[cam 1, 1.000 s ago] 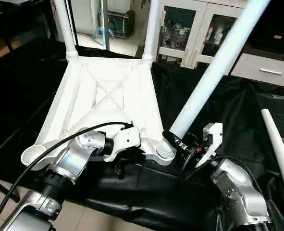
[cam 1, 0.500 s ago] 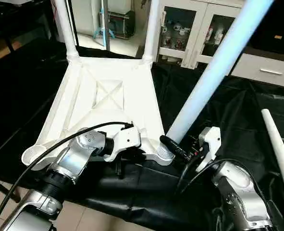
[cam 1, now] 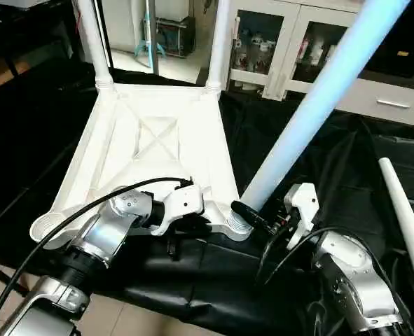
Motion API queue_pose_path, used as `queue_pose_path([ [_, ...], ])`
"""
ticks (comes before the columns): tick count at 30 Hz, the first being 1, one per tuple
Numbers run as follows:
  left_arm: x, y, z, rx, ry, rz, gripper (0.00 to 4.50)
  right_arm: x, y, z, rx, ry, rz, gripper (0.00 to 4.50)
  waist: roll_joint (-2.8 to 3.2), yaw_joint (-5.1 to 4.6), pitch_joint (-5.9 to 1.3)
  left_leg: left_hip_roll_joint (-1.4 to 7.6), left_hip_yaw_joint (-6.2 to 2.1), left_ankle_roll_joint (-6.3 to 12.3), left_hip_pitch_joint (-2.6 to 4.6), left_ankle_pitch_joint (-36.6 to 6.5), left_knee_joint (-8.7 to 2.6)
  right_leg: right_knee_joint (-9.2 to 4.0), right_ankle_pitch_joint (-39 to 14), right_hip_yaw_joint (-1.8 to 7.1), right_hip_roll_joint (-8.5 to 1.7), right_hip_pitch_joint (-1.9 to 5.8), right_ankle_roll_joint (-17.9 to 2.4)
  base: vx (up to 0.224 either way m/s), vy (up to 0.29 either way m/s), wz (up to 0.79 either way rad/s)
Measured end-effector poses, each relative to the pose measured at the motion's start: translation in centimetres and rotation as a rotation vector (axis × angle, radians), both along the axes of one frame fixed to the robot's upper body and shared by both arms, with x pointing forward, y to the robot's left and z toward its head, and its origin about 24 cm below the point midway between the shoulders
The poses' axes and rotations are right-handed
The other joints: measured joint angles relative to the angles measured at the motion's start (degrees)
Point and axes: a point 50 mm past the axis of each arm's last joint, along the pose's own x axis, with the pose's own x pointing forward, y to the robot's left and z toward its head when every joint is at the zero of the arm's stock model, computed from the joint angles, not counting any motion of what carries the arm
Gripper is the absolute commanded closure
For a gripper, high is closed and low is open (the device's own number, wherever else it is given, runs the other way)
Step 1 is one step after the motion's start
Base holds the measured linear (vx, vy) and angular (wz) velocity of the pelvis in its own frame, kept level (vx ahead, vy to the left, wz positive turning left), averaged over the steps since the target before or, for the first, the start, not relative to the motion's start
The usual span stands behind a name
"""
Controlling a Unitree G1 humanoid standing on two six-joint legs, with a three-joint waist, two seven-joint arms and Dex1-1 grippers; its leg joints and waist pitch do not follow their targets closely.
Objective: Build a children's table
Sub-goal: Insert table leg to table base
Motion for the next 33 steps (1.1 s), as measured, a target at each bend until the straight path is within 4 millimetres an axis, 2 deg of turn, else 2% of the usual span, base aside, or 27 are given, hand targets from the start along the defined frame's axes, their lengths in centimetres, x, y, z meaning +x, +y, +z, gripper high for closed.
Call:
queue_pose_path([
  [11,0.0,0.3,0.0,0.001,0.003,0.004,4.49,1.2,0.3,0.7,-0.021,0.076,0.049,2.64,0.0,-0.2,-0.07,0.0,-0.04,0.0,0.01,0.0,-0.01,-0.01,0.0,-0.02,0.0,0.02,0.0,0.0,0.0,0.0],
  [25,0.0,0.4,-0.1,0.002,0.002,0.011,4.5,1.3,0.5,0.7,-0.015,0.09,0.039,2.65,-0.09,-0.29,-0.13,0.0,-0.05,-0.01,0.05,0.0,-0.09,-0.03,-0.04,-0.02,0.0,0.02,0.06,0.0,0.0,0.0],
  [28,0.3,0.3,-0.2,0.001,0.003,0.054,4.5,1.8,1.0,0.6,-0.01,0.074,-0.02,2.65,-0.13,-0.53,-0.16,-0.01,-0.05,-0.02,0.1,0.0,-0.09,-0.04,-0.04,-0.01,0.01,0.03,0.06,0.0,0.0,0.0],
  [29,0.5,0.0,-0.2,-0.006,0.005,0.081,4.5,2.3,1.2,0.6,-0.009,0.065,-0.067,2.65,-0.13,-0.83,-0.14,-0.02,-0.05,-0.07,0.11,0.03,-0.08,-0.07,-0.05,0.0,0.0,0.03,0.08,0.0,0.0,0.0],
  [30,1.3,-0.6,-0.1,-0.006,0.001,0.159,4.5,3.6,1.9,0.5,-0.016,0.055,-0.177,2.65,-0.24,-1.65,-0.04,-0.03,-0.06,-0.12,0.09,0.06,-0.04,-0.17,-0.06,-0.01,0.01,0.0,0.09,0.0,0.0,0.0],
  [31,1.8,-0.8,-0.1,0.0,-0.004,0.2,4.5,4.2,2.1,0.4,-0.025,0.059,-0.231,2.65,-0.31,-2.07,0.06,-0.04,-0.07,-0.12,0.0,0.07,-0.04,-0.35,-0.06,-0.04,0.01,-0.06,0.09,0.0,0.0,0.0],
  [33,2.3,-2.2,-0.1,-0.006,-0.008,0.272,4.5,5.3,2.4,0.6,-0.036,0.049,-0.341,2.65,-0.28,-2.4,0.12,-0.04,-0.2,-0.11,-0.13,0.07,-0.13,-0.92,-0.06,-0.23,0.01,-0.03,0.09,-0.026,0.01,-0.05],
])
